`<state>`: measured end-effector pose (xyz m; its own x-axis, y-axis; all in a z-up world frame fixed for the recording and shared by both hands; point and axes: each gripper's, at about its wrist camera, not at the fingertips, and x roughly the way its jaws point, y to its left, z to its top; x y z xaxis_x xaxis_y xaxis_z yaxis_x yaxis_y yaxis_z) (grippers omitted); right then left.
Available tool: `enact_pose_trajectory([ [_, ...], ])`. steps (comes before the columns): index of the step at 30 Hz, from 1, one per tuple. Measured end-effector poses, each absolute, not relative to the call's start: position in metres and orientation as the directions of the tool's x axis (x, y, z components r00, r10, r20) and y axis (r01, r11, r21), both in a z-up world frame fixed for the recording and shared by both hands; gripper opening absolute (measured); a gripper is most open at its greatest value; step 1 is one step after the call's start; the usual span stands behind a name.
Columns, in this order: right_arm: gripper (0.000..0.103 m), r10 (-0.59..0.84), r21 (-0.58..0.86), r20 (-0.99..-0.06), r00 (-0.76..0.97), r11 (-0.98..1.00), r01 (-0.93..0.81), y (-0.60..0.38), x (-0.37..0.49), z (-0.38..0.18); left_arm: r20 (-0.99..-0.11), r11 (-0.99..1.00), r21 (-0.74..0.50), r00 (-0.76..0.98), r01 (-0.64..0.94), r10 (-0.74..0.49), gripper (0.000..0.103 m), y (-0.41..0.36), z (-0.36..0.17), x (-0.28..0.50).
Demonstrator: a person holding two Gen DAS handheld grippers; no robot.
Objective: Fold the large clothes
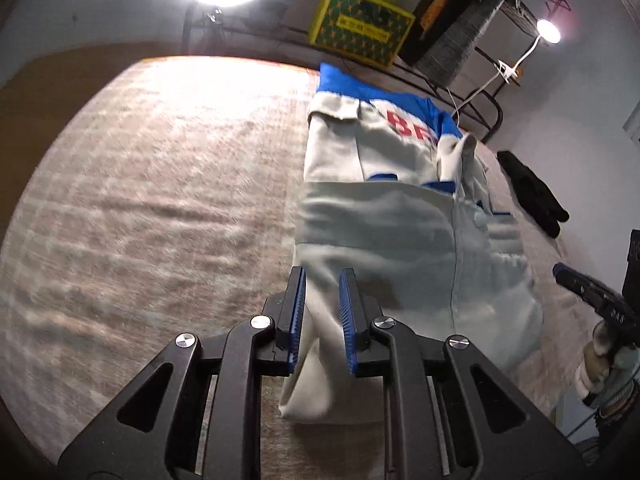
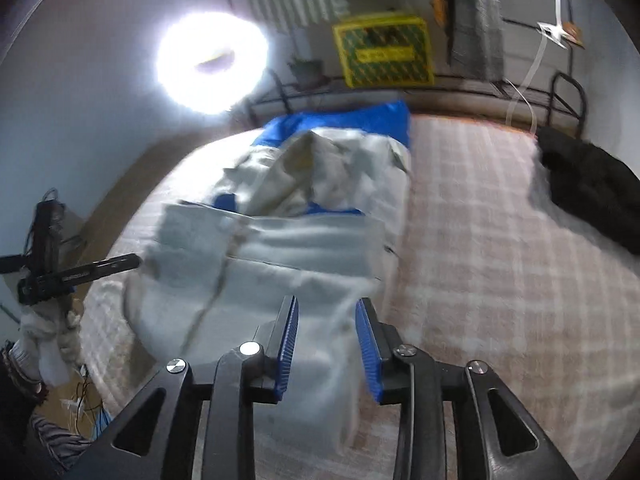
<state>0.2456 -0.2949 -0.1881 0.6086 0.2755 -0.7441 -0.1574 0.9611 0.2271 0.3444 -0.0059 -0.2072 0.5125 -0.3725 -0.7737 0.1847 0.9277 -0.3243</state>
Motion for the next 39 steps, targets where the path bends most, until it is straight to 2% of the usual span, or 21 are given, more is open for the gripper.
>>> enact_pose_trajectory([
  [3,0.032,0.324,0.244,-0.723,0.611,0.946,-0.212,-0.280,0.251,-0.192,-0.749,0.907,-0.348,0.511,0.239,-0.422,0.016,-0.016,-0.203,0.344],
  [7,0.034,0.297,0.192,-0.715,0.633,0.954,-0.231,-0.259,0.260,-0.203,-0.757,0.895,-0.293,0.491,0.336,-0.432,0.016,-0.056,-0.206,0.350],
  [15,0.032,0.212,0.139,-0.799,0.563,0.975,-0.171,-0.261,0.296,-0.236,-0.804,0.905,-0.271,0.440,0.327,-0.400,0.016,-0.096,-0.236,0.391],
  [19,0.032,0.175,0.084,-0.827,0.535,0.978,-0.189,-0.257,0.300,-0.251,-0.817,0.905,-0.200,0.446,0.376,-0.366,0.016,-0.109,-0.246,0.390],
  [21,0.033,0.156,0.056,-0.836,0.525,0.978,-0.202,-0.253,0.301,-0.248,-0.816,0.892,-0.218,0.428,0.397,-0.390,0.016,-0.107,-0.243,0.391],
  [22,0.035,0.168,0.068,-0.838,0.518,0.976,-0.207,-0.255,0.301,-0.246,-0.816,0.886,-0.237,0.413,0.398,-0.404,0.016,-0.104,-0.239,0.394],
  [25,0.032,0.265,0.169,-0.806,0.530,0.960,-0.222,-0.271,0.300,-0.229,-0.776,0.868,-0.297,0.429,0.397,-0.462,0.016,-0.084,-0.214,0.398],
  [29,0.024,0.315,0.226,-0.751,0.580,0.948,-0.222,-0.298,0.311,-0.206,-0.753,0.864,-0.262,0.469,0.431,-0.462,0.016,-0.073,-0.185,0.420],
  [33,0.023,0.350,0.267,-0.734,0.582,0.936,-0.227,-0.311,0.359,-0.193,-0.738,0.871,-0.268,0.493,0.412,-0.460,0.016,-0.061,-0.169,0.472],
  [39,0.022,0.315,0.227,-0.824,0.470,0.945,-0.233,-0.286,0.449,-0.233,-0.741,0.881,-0.279,0.497,0.383,-0.451,0.016,-0.058,-0.182,0.565],
])
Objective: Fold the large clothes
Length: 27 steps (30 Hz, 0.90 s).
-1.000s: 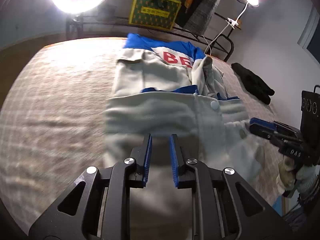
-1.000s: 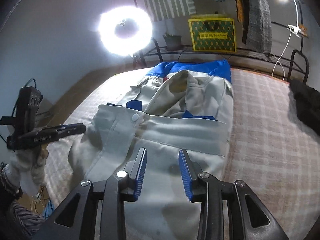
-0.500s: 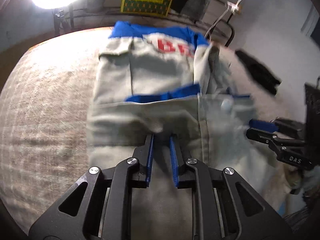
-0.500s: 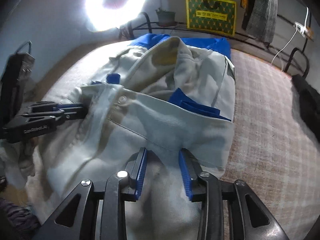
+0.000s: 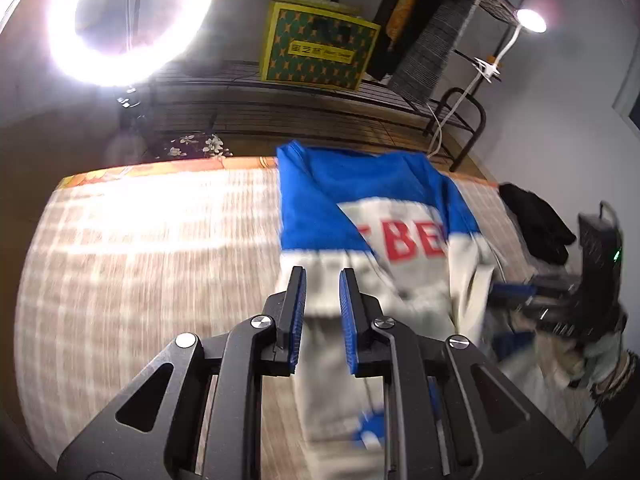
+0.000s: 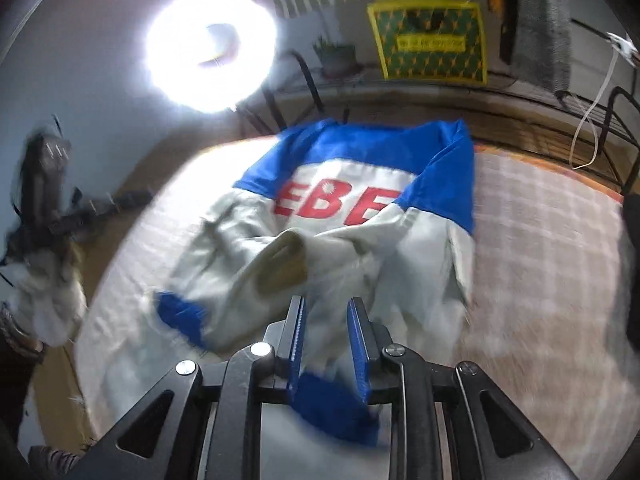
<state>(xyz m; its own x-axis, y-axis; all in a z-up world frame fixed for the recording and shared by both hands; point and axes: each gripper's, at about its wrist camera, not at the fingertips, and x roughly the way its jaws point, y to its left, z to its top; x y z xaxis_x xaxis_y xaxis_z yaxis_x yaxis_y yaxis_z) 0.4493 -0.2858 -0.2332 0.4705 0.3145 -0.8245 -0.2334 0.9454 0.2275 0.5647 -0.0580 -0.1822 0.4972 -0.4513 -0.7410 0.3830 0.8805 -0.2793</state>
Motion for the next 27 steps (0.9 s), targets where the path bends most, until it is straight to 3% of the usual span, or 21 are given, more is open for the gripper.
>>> enact_pose_trajectory([
  [6,0.025,0.270,0.167,-0.877,0.397,0.947,-0.276,-0.260,0.489,-0.263,-0.730,0.871,-0.361,0.480,0.334,-0.487,0.019,-0.059,-0.214,0.621],
  [8,0.028,0.303,0.181,-0.874,0.380,0.929,-0.323,-0.262,0.487,-0.255,-0.715,0.844,-0.452,0.448,0.287,-0.536,0.050,-0.056,-0.225,0.641],
  [9,0.028,0.327,0.198,-0.863,0.385,0.920,-0.338,-0.267,0.485,-0.249,-0.696,0.821,-0.509,0.437,0.259,-0.570,0.053,-0.053,-0.231,0.651],
  [12,0.041,0.418,0.274,-0.786,0.456,0.896,-0.349,-0.301,0.480,-0.223,-0.669,0.789,-0.573,0.428,0.224,-0.608,0.053,-0.050,-0.239,0.669],
  [14,0.057,0.426,0.301,-0.714,0.555,0.903,-0.306,-0.340,0.482,-0.208,-0.671,0.786,-0.576,0.418,0.226,-0.612,0.053,-0.054,-0.243,0.681],
  [20,0.059,0.436,0.500,-0.661,0.611,0.863,-0.075,-0.426,0.528,-0.239,-0.678,0.769,-0.609,0.376,0.194,-0.632,0.055,-0.064,-0.261,0.706],
  [27,0.058,0.440,0.539,-0.650,0.619,0.842,-0.032,-0.433,0.570,-0.267,-0.692,0.757,-0.608,0.308,0.240,-0.653,0.055,-0.089,-0.269,0.728],
])
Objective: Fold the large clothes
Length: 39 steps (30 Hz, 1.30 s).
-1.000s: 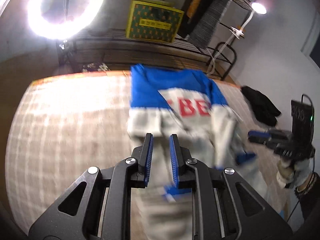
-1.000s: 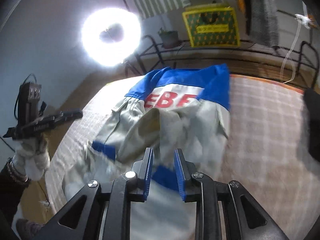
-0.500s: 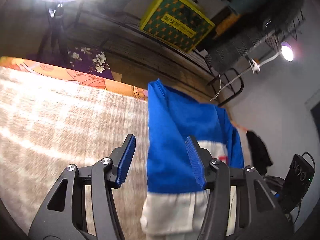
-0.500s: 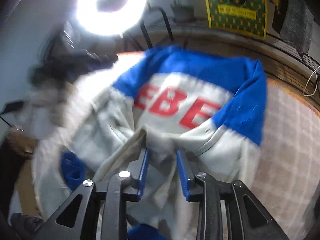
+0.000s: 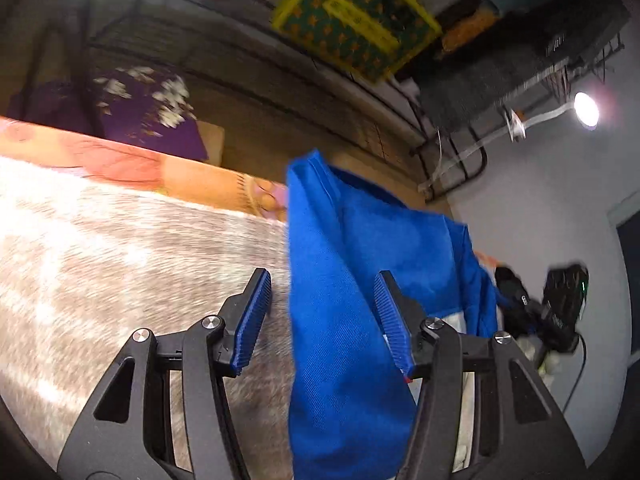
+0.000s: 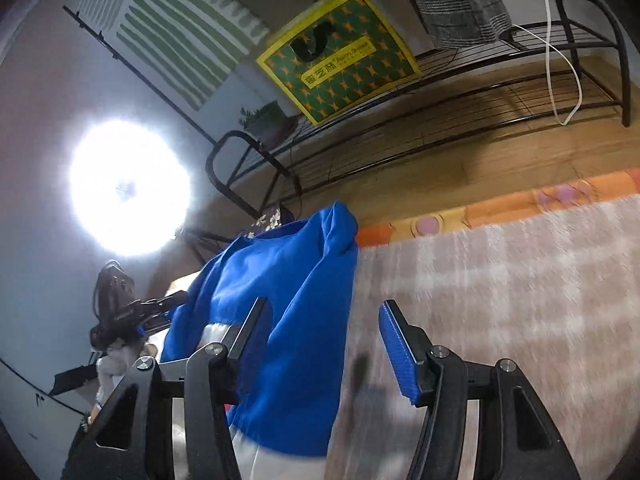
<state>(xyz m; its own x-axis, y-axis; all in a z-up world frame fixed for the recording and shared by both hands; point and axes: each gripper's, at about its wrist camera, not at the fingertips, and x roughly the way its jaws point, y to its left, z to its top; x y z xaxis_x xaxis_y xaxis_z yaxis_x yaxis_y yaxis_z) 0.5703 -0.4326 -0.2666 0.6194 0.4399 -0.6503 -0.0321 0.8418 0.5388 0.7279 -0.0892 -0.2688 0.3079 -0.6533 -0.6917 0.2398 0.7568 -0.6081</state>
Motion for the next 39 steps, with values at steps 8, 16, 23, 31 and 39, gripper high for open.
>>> enact_pose_trajectory([
  [8,0.033,0.470,0.533,-0.670,0.574,0.843,-0.069,-0.416,0.609,-0.287,-0.741,0.814,-0.513,0.337,0.273,-0.580,0.034,-0.111,-0.263,0.740],
  [16,0.007,0.363,0.388,-0.688,0.628,0.916,-0.105,-0.396,0.595,-0.267,-0.737,0.855,-0.411,0.437,0.316,-0.515,0.003,-0.119,-0.246,0.719],
  [23,0.003,0.347,0.340,-0.623,0.701,0.927,-0.157,-0.386,0.560,-0.214,-0.627,0.831,-0.417,0.546,0.368,-0.556,0.002,-0.109,-0.190,0.670],
  [31,0.003,0.344,0.259,-0.583,0.736,0.937,-0.233,-0.361,0.487,-0.151,-0.552,0.810,-0.430,0.593,0.399,-0.586,0.002,-0.076,-0.134,0.597],
  [39,0.003,0.314,0.193,-0.585,0.748,0.950,-0.247,-0.331,0.404,-0.122,-0.544,0.817,-0.393,0.610,0.422,-0.576,0.002,-0.048,-0.104,0.518],
])
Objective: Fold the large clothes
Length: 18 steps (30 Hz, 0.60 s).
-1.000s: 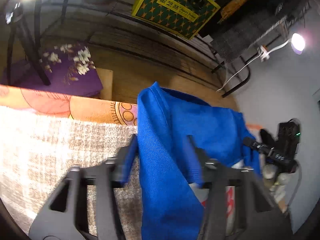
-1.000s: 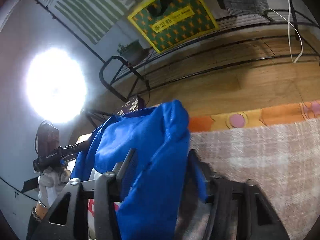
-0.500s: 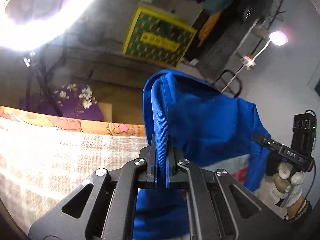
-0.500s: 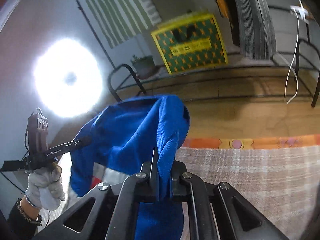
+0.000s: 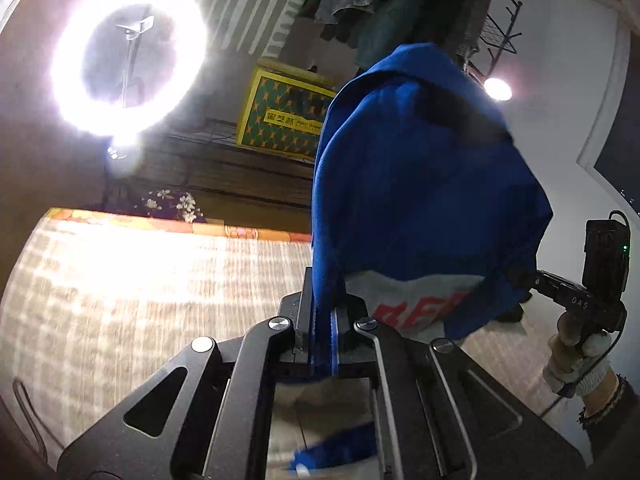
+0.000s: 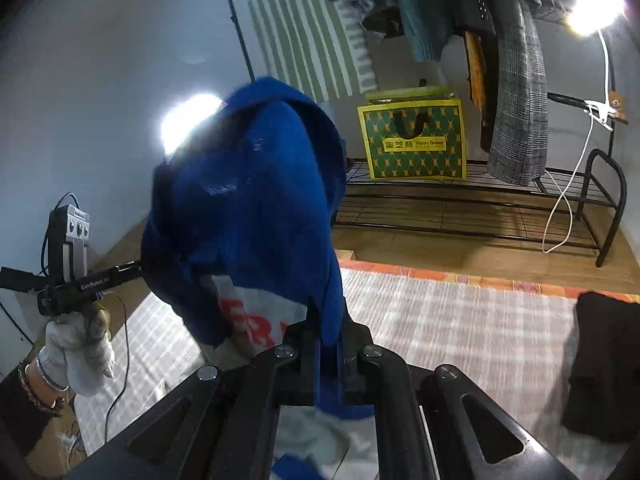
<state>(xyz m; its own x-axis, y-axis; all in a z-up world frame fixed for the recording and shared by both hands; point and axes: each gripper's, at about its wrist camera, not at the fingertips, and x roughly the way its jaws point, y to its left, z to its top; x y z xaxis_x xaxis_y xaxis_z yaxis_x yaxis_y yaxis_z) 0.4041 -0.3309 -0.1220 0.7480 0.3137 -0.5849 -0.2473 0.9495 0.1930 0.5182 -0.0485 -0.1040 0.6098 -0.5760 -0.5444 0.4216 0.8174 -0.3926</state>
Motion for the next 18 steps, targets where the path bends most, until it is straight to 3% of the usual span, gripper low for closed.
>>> enact_pose_trajectory([
  [12,0.003,0.275,0.122,-0.632,0.724,0.958,-0.258,-0.315,0.309,-0.130,-0.572,0.833,-0.380,0.605,0.403,-0.554,0.002,-0.018,-0.113,0.431],
  [18,0.005,0.256,0.086,-0.690,0.677,0.958,-0.274,-0.309,0.259,-0.160,-0.657,0.872,-0.309,0.578,0.379,-0.484,0.002,-0.009,-0.153,0.378],
])
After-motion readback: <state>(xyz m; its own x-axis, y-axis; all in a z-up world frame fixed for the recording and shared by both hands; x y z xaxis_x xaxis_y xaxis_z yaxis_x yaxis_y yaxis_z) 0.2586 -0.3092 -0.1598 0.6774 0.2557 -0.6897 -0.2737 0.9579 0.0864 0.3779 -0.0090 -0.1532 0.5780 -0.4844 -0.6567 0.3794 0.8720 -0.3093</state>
